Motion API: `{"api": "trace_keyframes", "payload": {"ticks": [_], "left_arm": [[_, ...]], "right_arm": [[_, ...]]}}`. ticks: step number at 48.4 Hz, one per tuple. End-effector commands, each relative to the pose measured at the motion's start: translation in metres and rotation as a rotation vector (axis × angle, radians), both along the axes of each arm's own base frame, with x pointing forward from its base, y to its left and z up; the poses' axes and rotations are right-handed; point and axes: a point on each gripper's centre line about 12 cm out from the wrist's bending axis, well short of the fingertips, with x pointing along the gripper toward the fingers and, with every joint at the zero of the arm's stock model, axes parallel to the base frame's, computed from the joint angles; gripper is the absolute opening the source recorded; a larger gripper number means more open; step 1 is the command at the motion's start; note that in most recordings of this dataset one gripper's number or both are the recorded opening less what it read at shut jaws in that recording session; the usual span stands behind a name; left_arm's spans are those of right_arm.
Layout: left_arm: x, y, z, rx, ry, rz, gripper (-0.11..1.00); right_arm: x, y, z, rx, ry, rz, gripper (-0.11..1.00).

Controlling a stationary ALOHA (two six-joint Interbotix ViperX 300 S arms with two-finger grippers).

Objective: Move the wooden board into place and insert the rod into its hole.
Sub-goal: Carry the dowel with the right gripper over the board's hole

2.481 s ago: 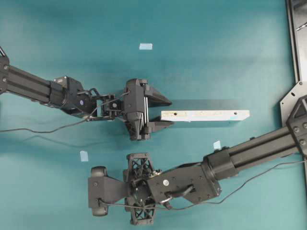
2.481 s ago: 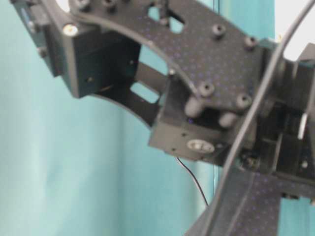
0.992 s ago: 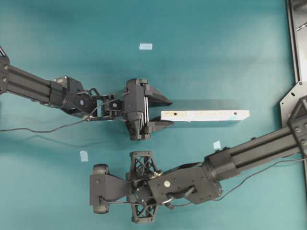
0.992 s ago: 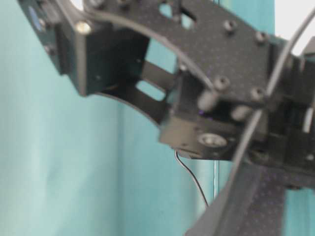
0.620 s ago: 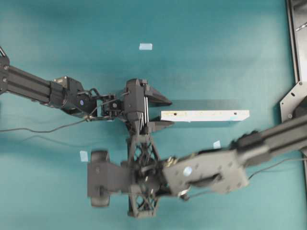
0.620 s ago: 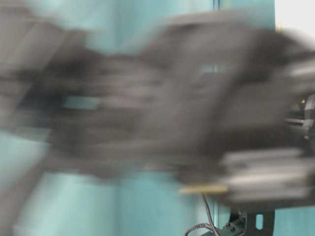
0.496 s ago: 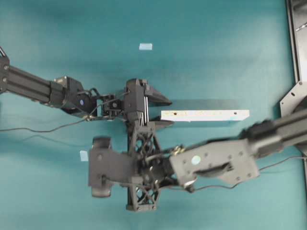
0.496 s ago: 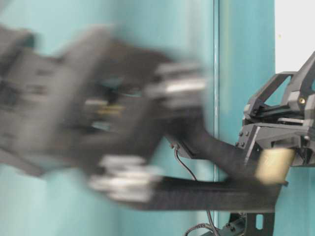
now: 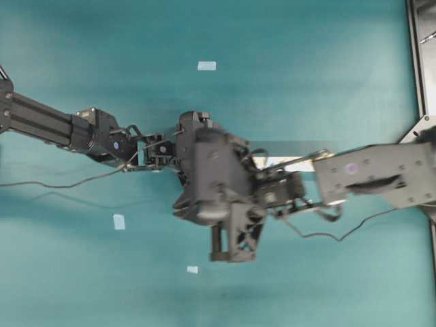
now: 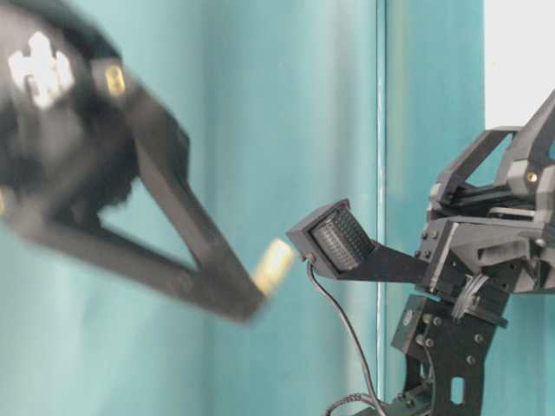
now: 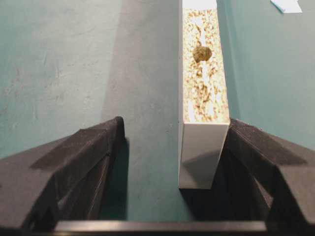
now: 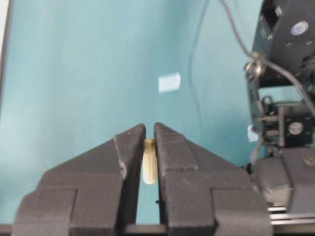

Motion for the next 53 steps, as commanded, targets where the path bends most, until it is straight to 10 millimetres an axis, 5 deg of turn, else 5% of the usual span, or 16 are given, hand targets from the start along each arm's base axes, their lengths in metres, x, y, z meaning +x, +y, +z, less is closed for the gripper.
{"api": "trace_keyframes", "payload": {"ticks": [1,32,53], "left_arm": [[-0.002,0.009,-0.004,-0.003,0.021,0.021,0.75],[0.006,0.006,-0.001,-0.009,0.047,0.014,0.73],[0.009,-0.002,0.024,-0.013,0.038,-0.003,0.72]], "right_arm": [[-0.015,-0.009,0.018,0.014,-0.088,-0.002,0.08],[-0.099,-0.074,-0.018,-0.024,-0.389,-0.025,0.08],[-0.115,-0.088,-0.034,-0.042,-0.414,-0.04,0.08]]}}
